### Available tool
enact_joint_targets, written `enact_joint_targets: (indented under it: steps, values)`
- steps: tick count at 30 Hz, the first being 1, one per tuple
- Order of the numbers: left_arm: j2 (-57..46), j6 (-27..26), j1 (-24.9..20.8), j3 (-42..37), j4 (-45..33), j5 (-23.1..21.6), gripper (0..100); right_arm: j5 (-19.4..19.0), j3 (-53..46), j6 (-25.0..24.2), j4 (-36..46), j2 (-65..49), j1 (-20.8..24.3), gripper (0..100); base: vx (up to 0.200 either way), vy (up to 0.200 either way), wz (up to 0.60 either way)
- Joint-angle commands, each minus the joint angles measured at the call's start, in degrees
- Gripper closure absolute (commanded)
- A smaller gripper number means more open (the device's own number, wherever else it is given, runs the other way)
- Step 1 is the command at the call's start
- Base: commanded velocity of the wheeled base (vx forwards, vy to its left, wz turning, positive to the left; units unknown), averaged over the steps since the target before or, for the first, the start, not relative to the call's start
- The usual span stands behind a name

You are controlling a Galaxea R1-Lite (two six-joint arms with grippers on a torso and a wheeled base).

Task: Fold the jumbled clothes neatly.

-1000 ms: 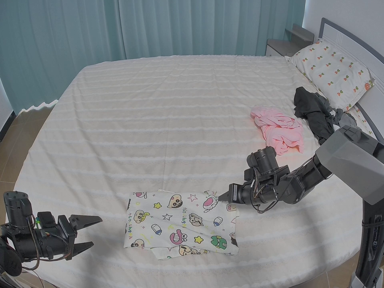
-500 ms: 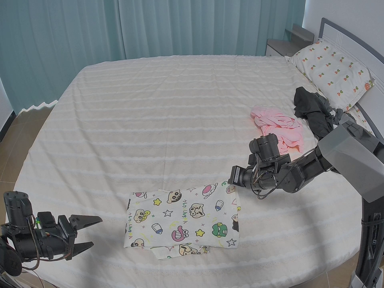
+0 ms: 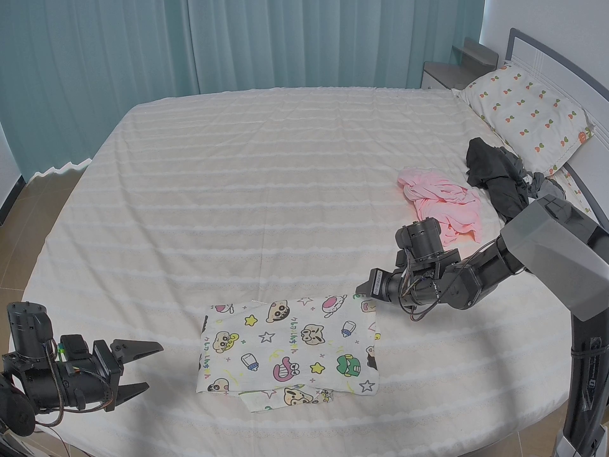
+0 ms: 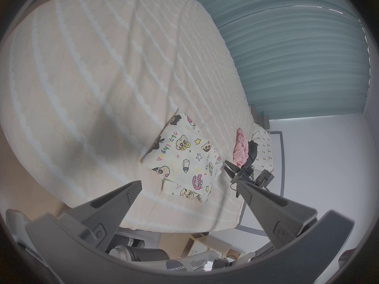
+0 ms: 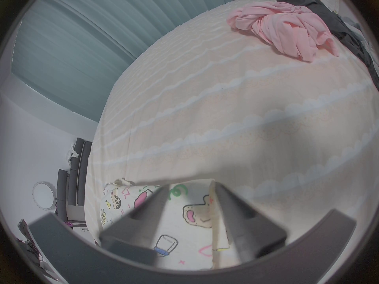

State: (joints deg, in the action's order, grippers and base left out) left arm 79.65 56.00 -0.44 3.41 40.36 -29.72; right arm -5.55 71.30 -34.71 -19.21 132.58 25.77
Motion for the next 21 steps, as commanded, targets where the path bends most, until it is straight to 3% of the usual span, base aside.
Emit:
enact_joint_targets:
  steps: [1, 3, 6, 9, 10, 13, 14, 17, 21]
  values:
    - [1.4, -0.5, 0.0, 2.2, 0.1, 0.5, 0, -0.2, -4.6, 0.2, 0.0, -5.1, -0.5, 0, 0.000, 0.000, 0.00]
    - [1.4, -2.5, -0.2, 3.4, 0.0, 0.2, 0, -0.4, -8.2, 0.8, 0.0, -7.6, -0.9, 0, 0.000, 0.000, 0.00]
    - [5.2, -15.5, -0.2, 7.1, -0.7, 0.0, 0, -0.9, -13.4, 3.0, 0.1, -9.5, -0.9, 0, 0.000, 0.000, 0.00]
    - [11.5, -22.4, -0.2, 10.1, -0.7, 1.2, 0, -1.3, -15.7, 5.4, 0.0, -9.2, -0.7, 0, 0.000, 0.000, 0.00]
    - [16.7, -26.0, -0.2, 12.9, -0.6, 3.4, 0, -2.2, -16.8, 6.8, 0.0, -8.6, -0.4, 0, 0.000, 0.000, 0.00]
    - [19.8, -27.7, -0.2, 14.5, -0.5, 4.8, 0, -2.7, -17.3, 7.1, 0.0, -8.0, 0.2, 0, 0.000, 0.000, 0.00]
    - [27.2, -31.2, -0.3, 18.4, -0.3, 5.4, 0, -3.2, -17.8, 6.8, -0.3, -7.0, 1.5, 0, 0.000, 0.000, 0.00]
    - [32.3, -35.4, -0.9, 21.0, -0.1, 5.3, 0, -3.5, -17.3, 6.2, -0.3, -5.8, 2.4, 0, 0.000, 0.000, 0.00]
    - [38.8, -38.0, -2.7, 24.5, 0.1, 6.0, 0, -4.1, -16.8, 6.0, -0.4, -4.3, 3.5, 0, 0.000, 0.000, 0.00]
